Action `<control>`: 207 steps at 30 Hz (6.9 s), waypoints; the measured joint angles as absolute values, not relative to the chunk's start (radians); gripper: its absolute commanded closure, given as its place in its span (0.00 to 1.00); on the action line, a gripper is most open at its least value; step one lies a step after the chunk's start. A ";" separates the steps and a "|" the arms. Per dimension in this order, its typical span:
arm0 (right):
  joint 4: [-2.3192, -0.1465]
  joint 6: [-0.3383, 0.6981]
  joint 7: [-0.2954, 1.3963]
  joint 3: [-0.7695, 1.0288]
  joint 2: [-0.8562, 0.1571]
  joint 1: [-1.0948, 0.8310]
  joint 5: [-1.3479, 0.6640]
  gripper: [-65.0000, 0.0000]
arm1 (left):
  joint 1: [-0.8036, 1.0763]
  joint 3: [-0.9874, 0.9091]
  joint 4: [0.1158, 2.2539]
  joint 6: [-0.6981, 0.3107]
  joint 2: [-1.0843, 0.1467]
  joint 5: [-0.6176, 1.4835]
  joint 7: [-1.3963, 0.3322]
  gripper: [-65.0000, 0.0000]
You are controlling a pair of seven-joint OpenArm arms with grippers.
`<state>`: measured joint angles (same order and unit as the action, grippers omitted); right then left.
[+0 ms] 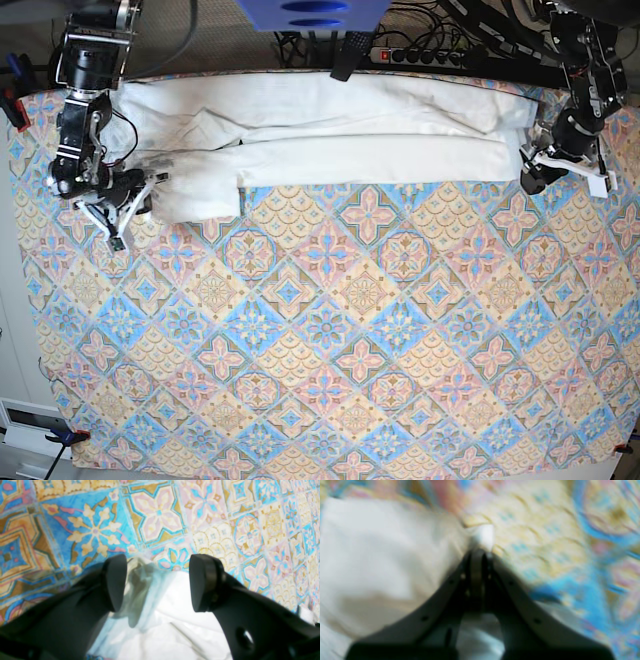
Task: Fold the T-shirt properly
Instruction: 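Release the folded edge and move the right gripper toward the sleeve, then grasp the strip's ends with both grippers and tuck them inward, then push the strip end inward with the left gripper, then release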
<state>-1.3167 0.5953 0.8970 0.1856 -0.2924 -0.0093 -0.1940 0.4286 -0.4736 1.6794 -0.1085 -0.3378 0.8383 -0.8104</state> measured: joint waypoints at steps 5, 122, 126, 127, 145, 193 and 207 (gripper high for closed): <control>-1.485 0.609 0.907 0.196 -0.285 -0.053 -0.214 1.00 | 0.428 -0.474 1.679 -0.109 -0.338 0.838 -0.808 0.41; -1.913 0.699 0.921 0.367 -0.227 -0.505 -0.209 0.69 | 0.245 -0.525 1.412 -0.364 -0.540 0.741 -1.006 0.86; -1.917 0.699 0.921 0.367 -0.226 -0.505 -0.209 0.69 | 0.278 -0.533 1.508 -0.349 -0.537 0.711 -1.040 0.97; -1.917 0.699 0.920 0.367 -0.226 -0.507 -0.210 0.69 | 0.292 -0.532 1.556 -0.359 -0.528 0.731 -1.031 1.00; -1.919 0.699 0.921 0.368 -0.229 -0.508 -0.208 0.69 | 0.367 -0.289 1.855 -0.353 -0.291 0.719 -1.129 0.99; -1.919 0.696 1.092 0.374 -0.227 -0.499 -0.456 0.68 | 0.418 -0.367 1.841 -0.356 -0.452 0.823 -1.065 0.54; -1.828 0.695 1.190 0.369 -0.228 -0.380 -0.632 0.44 | 0.418 -0.361 1.789 -0.356 -0.443 0.828 -1.066 0.54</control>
<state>-1.8282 0.6952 1.1900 0.3695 -0.2276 -0.3798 -0.6315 0.4179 -0.3614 1.7893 -0.3565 -0.4435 0.8276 -1.0657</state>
